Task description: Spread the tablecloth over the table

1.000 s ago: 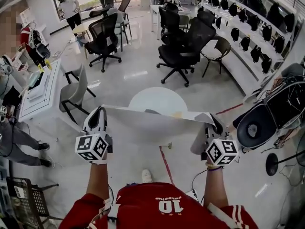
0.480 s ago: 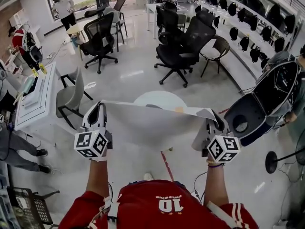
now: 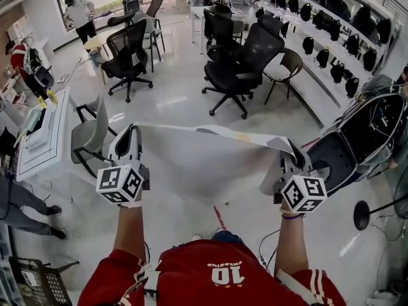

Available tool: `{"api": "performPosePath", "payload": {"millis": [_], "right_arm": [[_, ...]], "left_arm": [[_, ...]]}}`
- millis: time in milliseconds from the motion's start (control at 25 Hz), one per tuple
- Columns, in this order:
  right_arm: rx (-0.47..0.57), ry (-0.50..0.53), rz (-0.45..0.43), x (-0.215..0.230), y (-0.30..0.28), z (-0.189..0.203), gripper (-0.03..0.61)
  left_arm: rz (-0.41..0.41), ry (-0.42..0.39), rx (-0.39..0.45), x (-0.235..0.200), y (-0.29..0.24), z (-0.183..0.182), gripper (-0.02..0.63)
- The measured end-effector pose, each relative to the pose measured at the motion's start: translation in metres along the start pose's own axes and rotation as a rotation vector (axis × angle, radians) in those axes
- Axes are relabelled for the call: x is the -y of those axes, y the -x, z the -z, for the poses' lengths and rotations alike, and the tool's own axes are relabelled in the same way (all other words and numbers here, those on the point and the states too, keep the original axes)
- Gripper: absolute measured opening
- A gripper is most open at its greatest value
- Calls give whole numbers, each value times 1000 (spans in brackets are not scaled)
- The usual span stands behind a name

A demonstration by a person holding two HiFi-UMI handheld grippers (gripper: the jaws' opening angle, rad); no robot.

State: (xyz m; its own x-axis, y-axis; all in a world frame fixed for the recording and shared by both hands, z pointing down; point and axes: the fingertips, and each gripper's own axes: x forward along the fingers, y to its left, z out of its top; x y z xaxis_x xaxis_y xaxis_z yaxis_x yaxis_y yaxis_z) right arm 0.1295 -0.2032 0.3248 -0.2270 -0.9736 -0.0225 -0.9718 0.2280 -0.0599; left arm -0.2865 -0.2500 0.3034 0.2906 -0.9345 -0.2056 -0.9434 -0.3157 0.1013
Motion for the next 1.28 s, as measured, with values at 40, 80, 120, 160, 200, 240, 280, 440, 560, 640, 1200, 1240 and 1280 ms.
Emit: {"api": "performPosePath", "payload": {"millis": [40, 80, 120, 160, 200, 240, 280, 440, 560, 640, 1200, 1240, 1280], "right_arm": [[2, 2, 3, 2, -2, -1, 17], [4, 2, 7, 5, -4, -2, 17], [6, 1, 9, 7, -7, -3, 17], [7, 0, 11, 10, -10, -4, 17], [8, -1, 11, 13, -15, -5, 17], [9, -1, 10, 15, -21, -6, 17], [9, 1, 9, 17, -28, -7, 17], [16, 7, 3, 27, -58, -10, 17], [33, 9, -6, 40, -87, -19, 17], [45, 13, -10, 49, -107, -24, 17], [96, 23, -18, 119, -225, -57, 17], [101, 25, -19, 122, -231, -60, 17], [106, 27, -20, 125, -238, -63, 17]], "left_arm": [[4, 1, 3, 1, -4, -1, 8], [7, 3, 5, 2, -9, -1, 8], [10, 4, 7, 2, -13, 0, 8], [12, 7, 9, 3, -18, 0, 8], [14, 10, 10, 2, -24, 1, 8], [14, 12, 11, 1, -31, 3, 8], [12, 12, 10, -1, -37, 4, 8], [6, 6, 8, -8, -67, 9, 8], [2, -10, 20, -9, -97, 5, 8], [0, -18, 31, -11, -118, 3, 8], [4, -64, 80, -4, -260, -8, 8], [4, -69, 85, -5, -268, -11, 8], [4, -74, 90, -5, -276, -13, 8]]}}
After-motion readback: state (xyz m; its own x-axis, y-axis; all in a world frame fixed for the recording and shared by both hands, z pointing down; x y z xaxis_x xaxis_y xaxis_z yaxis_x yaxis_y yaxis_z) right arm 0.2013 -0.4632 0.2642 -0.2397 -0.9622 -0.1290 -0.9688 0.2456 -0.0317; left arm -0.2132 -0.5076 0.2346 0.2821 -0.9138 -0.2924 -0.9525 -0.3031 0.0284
